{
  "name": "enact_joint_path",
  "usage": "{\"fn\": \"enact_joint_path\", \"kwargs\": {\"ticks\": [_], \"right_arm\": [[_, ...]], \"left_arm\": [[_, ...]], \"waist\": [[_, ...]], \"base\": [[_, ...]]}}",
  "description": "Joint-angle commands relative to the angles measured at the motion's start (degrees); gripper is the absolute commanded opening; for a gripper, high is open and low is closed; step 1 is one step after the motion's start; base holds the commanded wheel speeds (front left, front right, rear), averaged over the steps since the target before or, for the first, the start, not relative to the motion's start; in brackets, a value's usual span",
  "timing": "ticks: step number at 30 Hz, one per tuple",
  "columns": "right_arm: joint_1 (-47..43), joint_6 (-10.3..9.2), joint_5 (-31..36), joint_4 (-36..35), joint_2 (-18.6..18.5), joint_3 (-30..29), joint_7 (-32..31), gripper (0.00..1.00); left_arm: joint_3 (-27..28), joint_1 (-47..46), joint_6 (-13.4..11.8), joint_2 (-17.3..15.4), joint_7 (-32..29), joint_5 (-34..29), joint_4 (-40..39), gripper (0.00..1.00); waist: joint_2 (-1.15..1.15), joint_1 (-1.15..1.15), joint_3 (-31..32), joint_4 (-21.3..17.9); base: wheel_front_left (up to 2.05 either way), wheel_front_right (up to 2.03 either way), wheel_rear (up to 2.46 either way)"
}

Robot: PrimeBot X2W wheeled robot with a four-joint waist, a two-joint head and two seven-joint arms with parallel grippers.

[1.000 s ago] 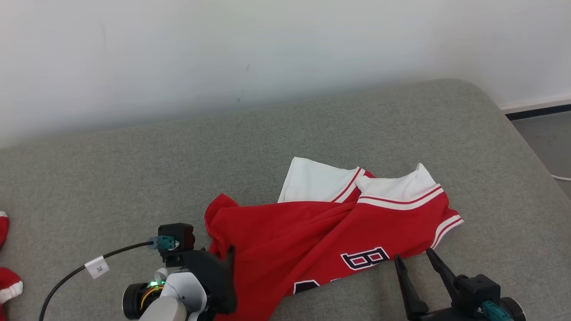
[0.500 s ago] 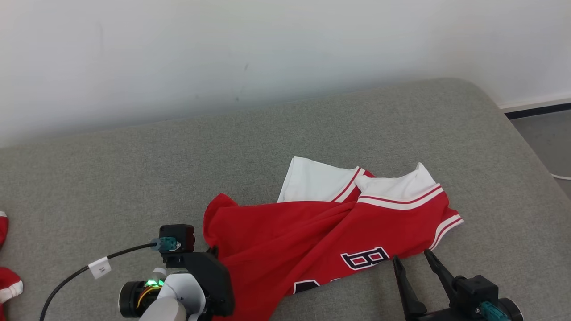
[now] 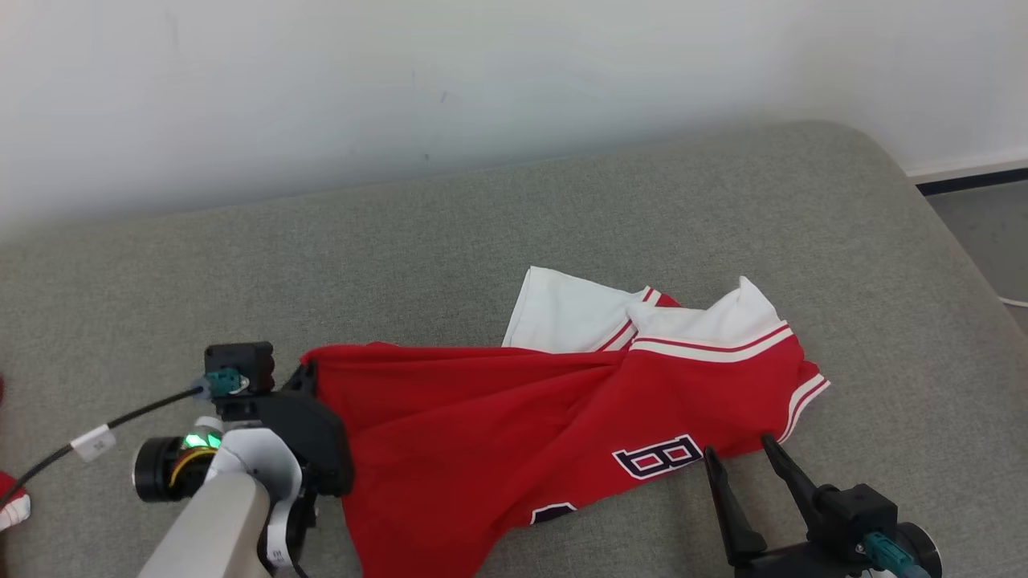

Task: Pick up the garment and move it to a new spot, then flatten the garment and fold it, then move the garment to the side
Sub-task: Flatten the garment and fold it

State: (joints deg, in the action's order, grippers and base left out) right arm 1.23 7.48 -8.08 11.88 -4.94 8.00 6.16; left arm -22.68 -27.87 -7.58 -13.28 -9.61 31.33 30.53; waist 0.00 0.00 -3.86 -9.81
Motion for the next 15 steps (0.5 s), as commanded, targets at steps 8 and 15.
{"fn": "enact_joint_path", "kwargs": {"ticks": [8, 15], "right_arm": [[2.5, 0.03, -0.6, -0.1, -0.3, 0.6, 0.8, 1.00], [3.8, 0.03, -0.6, 0.5, -0.2, 1.5, 1.1, 1.00]], "left_arm": [[1.2, -8.3, 1.4, -3.1, 3.4, -1.7, 4.6, 0.00], [1.2, -13.2, 2.1, -4.4, 6.4, -2.7, 9.2, 0.00]], "waist": [[0.00, 0.00, -4.3, -0.8], [0.00, 0.00, -6.4, -1.9]], "base": [[0.00, 0.00, 0.00], [0.00, 0.00, 0.00]]}}
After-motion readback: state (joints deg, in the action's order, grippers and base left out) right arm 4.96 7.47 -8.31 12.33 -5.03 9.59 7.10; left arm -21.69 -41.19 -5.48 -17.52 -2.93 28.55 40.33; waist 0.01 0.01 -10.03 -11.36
